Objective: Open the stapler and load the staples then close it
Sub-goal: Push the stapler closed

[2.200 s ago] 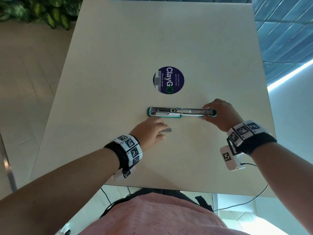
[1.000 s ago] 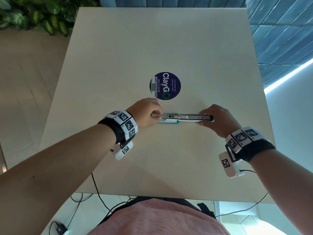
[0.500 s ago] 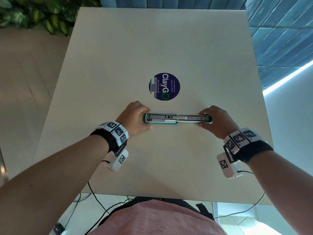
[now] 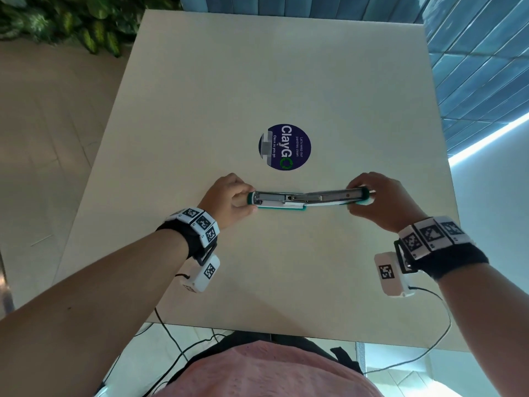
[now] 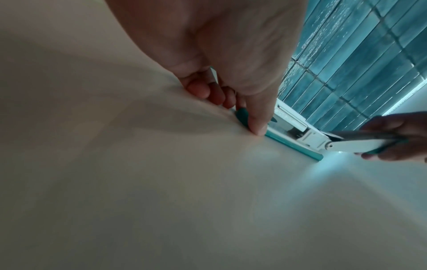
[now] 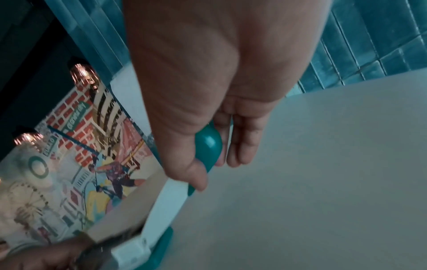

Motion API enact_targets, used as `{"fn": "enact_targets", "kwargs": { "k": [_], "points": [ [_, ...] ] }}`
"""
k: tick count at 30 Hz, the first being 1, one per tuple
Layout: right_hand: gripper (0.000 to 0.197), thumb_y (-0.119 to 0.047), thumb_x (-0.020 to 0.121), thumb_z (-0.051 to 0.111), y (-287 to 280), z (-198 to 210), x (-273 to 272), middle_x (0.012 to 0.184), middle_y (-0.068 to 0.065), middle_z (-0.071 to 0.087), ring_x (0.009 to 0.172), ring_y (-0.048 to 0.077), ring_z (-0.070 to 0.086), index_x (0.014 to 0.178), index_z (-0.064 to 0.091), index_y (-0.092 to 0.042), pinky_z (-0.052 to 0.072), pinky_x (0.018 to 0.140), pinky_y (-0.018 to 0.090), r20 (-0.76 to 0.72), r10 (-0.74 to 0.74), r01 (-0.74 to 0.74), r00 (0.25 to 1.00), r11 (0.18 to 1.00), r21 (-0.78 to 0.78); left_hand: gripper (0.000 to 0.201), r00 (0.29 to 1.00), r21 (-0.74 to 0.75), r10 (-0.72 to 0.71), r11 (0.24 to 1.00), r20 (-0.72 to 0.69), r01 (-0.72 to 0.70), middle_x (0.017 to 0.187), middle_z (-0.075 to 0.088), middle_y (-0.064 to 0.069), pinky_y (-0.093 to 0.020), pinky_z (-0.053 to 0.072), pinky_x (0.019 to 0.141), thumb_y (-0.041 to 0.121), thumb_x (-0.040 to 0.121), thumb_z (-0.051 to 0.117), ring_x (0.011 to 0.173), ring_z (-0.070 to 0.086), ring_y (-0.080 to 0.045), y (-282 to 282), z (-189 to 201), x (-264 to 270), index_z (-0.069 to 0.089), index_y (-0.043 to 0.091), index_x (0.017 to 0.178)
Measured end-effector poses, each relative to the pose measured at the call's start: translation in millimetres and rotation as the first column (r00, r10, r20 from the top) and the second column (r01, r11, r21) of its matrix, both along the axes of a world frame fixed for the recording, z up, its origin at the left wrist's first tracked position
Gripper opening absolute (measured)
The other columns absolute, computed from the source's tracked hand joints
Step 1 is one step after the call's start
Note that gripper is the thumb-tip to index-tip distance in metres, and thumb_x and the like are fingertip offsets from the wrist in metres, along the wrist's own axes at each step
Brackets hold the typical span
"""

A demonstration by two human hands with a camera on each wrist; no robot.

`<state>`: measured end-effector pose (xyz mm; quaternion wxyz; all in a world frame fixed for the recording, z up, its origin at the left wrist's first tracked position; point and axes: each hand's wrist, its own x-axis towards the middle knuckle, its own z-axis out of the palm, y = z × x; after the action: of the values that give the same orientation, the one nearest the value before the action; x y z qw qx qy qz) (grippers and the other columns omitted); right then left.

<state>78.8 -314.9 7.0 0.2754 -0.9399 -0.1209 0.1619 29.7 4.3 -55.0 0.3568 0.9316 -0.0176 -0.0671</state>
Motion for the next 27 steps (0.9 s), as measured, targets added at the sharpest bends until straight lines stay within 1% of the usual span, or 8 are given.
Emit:
{"fn": "enact_targets", "kwargs": {
  "k": [3, 5, 7, 9, 12, 17, 20, 27],
  "points": [
    [0.028, -0.014, 0.067, 0.078, 10, 22, 3, 0.091, -0.002, 0.066, 0.086, 0.016, 0.062, 0.091, 0.066, -0.022, 0.045, 0.078, 0.018, -0.014, 0.055, -0.054, 0.998, 0.994, 0.097, 0.037, 1.000, -0.005, 0.005, 1.000, -0.001, -0.005, 0.089, 0.053, 0.006, -0.009, 0.033, 0.072, 0.026, 0.068, 0.078, 0.087, 0.053, -0.014, 1, -2, -1, 0.067, 0.019, 0.103],
    [0.027, -0.013, 0.069, 0.077, 24, 29, 3, 0.094, -0.001, 0.066, 0.090, 0.016, 0.064, 0.093, 0.066, -0.021, 0.050, 0.086, 0.022, -0.035, 0.085, -0.077, 0.996, 0.979, 0.187, 0.037, 1.000, -0.014, 0.020, 1.000, -0.006, -0.020, 0.090, 0.054, 0.005, -0.009, 0.033, 0.073, 0.027, 0.069, 0.078, 0.088, 0.053, -0.014, 1, -3, -1, 0.067, 0.020, 0.103],
    [0.028, -0.014, 0.071, 0.075, 42, 29, 1, 0.096, -0.002, 0.065, 0.093, 0.016, 0.063, 0.096, 0.065, -0.021, 0.050, 0.088, 0.024, -0.029, 0.114, -0.105, 0.993, 0.967, 0.231, 0.037, 1.000, -0.025, 0.031, 0.999, -0.003, -0.031, 0.089, 0.056, 0.004, -0.012, 0.035, 0.074, 0.027, 0.068, 0.078, 0.089, 0.054, -0.015, 1, -4, -2, 0.067, 0.020, 0.103],
    [0.028, -0.016, 0.075, 0.072, 60, 24, -3, 0.098, -0.003, 0.063, 0.091, 0.014, 0.062, 0.101, 0.063, -0.021, 0.050, 0.086, 0.020, -0.009, 0.145, -0.138, 0.989, 0.959, 0.246, 0.037, 0.999, -0.040, 0.038, 0.999, 0.001, -0.038, 0.088, 0.055, 0.005, -0.015, 0.038, 0.076, 0.026, 0.068, 0.079, 0.089, 0.054, -0.015, 1, -5, -3, 0.067, 0.020, 0.102],
    [0.031, -0.021, 0.080, 0.068, 87, 12, -7, 0.100, -0.006, 0.058, 0.088, 0.011, 0.057, 0.110, 0.062, -0.020, 0.047, 0.084, 0.018, 0.046, 0.198, -0.203, 0.979, 0.958, 0.203, 0.038, 0.999, -0.062, 0.038, 0.997, 0.000, -0.038, 0.089, 0.056, 0.003, -0.020, 0.042, 0.079, 0.026, 0.067, 0.079, 0.090, 0.055, -0.016, 1, -6, -3, 0.067, 0.020, 0.102],
    [0.034, -0.024, 0.086, 0.058, 114, -10, -7, 0.114, 0.002, 0.058, 0.108, 0.018, 0.049, 0.120, 0.057, -0.022, 0.037, 0.094, 0.027, 0.033, 0.341, -0.341, 0.940, 0.940, 0.019, 0.037, 1.000, -0.040, 0.019, 0.999, 0.016, -0.019, 0.090, 0.058, -0.004, -0.024, 0.038, 0.076, 0.027, 0.068, 0.079, 0.089, 0.054, -0.019, 2, -5, -3, 0.068, 0.020, 0.102],
    [0.036, -0.019, 0.087, 0.055, 118, -18, -10, 0.115, 0.004, 0.058, 0.110, 0.022, 0.048, 0.123, 0.055, -0.023, 0.039, 0.095, 0.030, 0.012, 0.327, -0.327, 0.945, 0.945, 0.022, 0.038, 0.999, -0.024, 0.005, 1.000, 0.033, -0.004, 0.092, 0.060, -0.008, -0.022, 0.037, 0.075, 0.026, 0.068, 0.078, 0.090, 0.054, -0.022, 2, -5, -3, 0.067, 0.019, 0.104],
    [0.045, -0.016, 0.082, 0.059, 111, -22, -7, 0.120, 0.005, 0.057, 0.111, 0.022, 0.048, 0.126, 0.051, -0.019, 0.042, 0.096, 0.033, -0.062, 0.303, -0.308, 0.951, 0.947, -0.091, 0.039, 1.000, -0.049, 0.018, 0.999, 0.000, -0.018, 0.095, 0.058, -0.005, -0.031, 0.047, 0.083, 0.024, 0.068, 0.078, 0.094, 0.056, -0.021, 1, -4, -4, 0.065, 0.019, 0.105]
  ]
}}
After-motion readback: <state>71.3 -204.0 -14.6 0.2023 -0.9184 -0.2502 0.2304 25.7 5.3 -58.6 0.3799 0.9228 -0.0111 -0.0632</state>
